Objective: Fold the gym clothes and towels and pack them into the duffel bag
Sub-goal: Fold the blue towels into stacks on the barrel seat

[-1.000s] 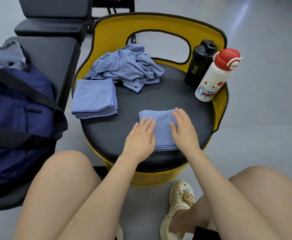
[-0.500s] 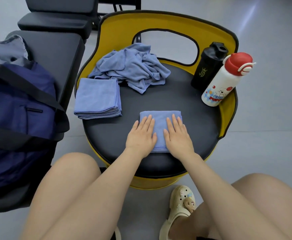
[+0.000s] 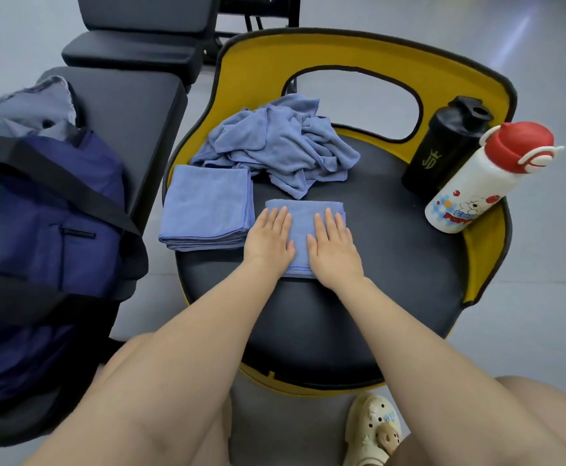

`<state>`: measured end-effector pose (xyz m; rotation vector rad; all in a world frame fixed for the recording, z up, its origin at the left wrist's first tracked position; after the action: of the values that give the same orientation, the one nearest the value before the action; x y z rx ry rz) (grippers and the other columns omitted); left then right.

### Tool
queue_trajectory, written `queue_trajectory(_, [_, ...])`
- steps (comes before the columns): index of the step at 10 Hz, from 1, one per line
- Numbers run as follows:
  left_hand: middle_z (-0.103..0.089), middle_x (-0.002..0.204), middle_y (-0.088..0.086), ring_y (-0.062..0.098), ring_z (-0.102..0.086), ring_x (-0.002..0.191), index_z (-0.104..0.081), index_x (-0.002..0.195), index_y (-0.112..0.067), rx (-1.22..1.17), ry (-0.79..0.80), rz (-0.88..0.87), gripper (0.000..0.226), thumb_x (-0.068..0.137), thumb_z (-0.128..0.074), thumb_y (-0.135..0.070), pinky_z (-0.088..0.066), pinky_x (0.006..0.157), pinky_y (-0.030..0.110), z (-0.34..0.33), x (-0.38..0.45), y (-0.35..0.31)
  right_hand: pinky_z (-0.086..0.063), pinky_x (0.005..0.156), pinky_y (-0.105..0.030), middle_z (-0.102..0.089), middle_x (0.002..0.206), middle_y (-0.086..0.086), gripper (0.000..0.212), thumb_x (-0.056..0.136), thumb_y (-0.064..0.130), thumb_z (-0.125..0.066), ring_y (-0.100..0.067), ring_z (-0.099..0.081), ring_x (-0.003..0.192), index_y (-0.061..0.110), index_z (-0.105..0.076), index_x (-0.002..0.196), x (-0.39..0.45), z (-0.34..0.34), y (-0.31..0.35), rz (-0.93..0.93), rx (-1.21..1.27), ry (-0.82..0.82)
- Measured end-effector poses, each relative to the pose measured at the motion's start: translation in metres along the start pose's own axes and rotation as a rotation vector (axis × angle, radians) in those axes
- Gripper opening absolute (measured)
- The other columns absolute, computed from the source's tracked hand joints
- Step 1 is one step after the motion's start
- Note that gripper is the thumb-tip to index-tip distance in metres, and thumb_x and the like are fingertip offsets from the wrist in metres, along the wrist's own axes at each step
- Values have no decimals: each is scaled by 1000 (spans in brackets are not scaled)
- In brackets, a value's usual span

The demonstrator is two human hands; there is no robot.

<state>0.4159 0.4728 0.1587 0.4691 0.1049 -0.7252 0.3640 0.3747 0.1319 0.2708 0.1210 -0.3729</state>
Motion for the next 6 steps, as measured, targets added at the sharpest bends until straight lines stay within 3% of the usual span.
queue_trajectory(5, [13,158,12,25,7,147,12,147,-1,102,71,31,56,103,-5,-30,5,117,36,-1,63,33,3,120,-34,10,160,-8,55,105,33,-15,-21,12,147,11,2,153,67,7,19,36,5,-18])
queue_trajectory(6, [-6,158,16,28,-11,146,-5,149,1,33,30,-15,57,103,-16,-30,-6,118,39,9,64,33,-2,119,-35,0,161,-9,56,104,35,-23,-23,3,148,10,-9,153,66,14,18,72,5,-32])
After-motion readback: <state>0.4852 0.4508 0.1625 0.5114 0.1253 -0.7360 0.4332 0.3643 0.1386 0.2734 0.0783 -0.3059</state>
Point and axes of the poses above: each hand's wrist, its own x-axis towards the middle knuckle, its own z-axis out of the back of the hand, y = z × x, the point moved 6 cm from there along x, towards the middle knuckle
